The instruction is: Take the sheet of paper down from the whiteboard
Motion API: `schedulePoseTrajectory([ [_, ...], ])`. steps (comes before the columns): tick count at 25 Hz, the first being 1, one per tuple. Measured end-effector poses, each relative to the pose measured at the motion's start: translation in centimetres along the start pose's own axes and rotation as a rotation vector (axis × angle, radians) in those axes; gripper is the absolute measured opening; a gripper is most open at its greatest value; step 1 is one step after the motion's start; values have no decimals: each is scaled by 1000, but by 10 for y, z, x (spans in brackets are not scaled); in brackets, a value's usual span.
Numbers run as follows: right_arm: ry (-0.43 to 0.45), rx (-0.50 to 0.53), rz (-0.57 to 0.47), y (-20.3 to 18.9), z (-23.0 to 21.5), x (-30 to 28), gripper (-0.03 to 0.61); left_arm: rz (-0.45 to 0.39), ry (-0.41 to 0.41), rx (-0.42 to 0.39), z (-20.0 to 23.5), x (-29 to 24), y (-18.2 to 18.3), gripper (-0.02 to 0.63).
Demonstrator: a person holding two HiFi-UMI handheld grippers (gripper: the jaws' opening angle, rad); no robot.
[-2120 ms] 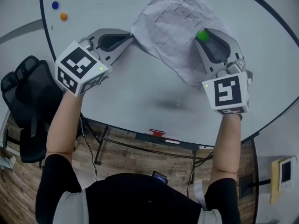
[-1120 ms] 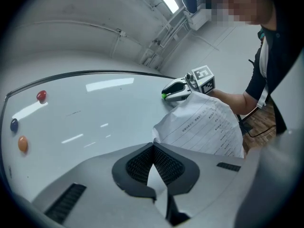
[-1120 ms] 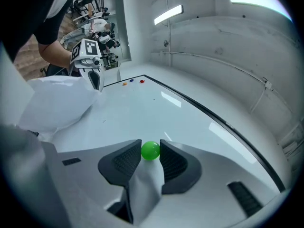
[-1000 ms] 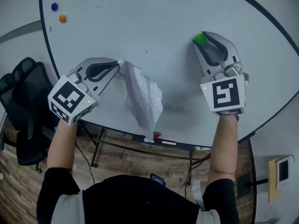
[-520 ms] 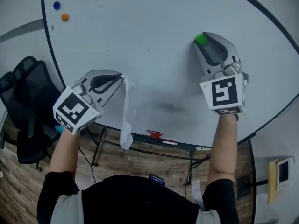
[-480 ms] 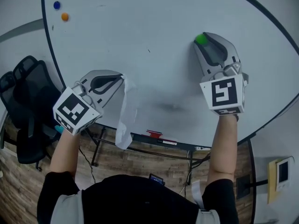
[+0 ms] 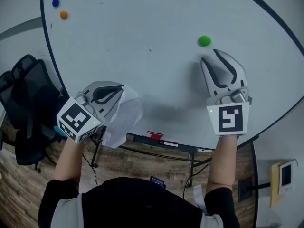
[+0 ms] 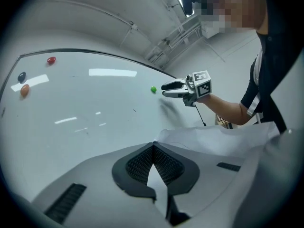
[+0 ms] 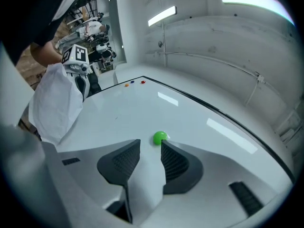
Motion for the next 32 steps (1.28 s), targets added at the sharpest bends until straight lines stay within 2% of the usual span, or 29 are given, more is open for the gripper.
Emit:
schedulePoseTrajectory([
  [3, 48, -83, 2, -10, 28, 22, 145, 10, -19, 32, -7, -2, -12, 11],
  [4, 65, -142, -8, -13, 40, 28, 144, 11, -21, 47, -9, -2, -16, 11],
  [7, 103, -425, -98, -17, 83, 38, 126, 22, -35, 93, -14, -5, -29, 11],
  [9, 166, -519, -94, -24, 113, 41, 111, 28, -52, 129, -15, -7, -41, 11],
  [12, 262, -612, -48, -41, 157, 43, 91, 35, -73, 191, -19, -10, -60, 11],
  [16, 335, -763, -10, -63, 210, 54, 69, 32, -106, 280, -34, -14, -90, 11],
  [20, 412, -870, 72, -89, 265, 72, 52, 29, -147, 359, -56, -10, -130, 11],
  [25, 505, -1009, 171, -119, 331, 102, 38, 64, -170, 469, -84, -1, -187, 11],
  [28, 549, -1113, 189, -129, 356, 131, 34, 22, -166, 508, -108, 9, -211, 11],
  [32, 580, -1148, 194, -137, 382, 150, 29, -17, -155, 550, -132, 17, -245, 11],
])
Point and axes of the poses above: the fingertips, and each gripper's own axes: x backward along the fingers, z to its left, y out of its top, the point moved 9 cm from there along x, backward along the fingers, and after that the axes turned 2 degrees about -y, right-handed, at the moved point
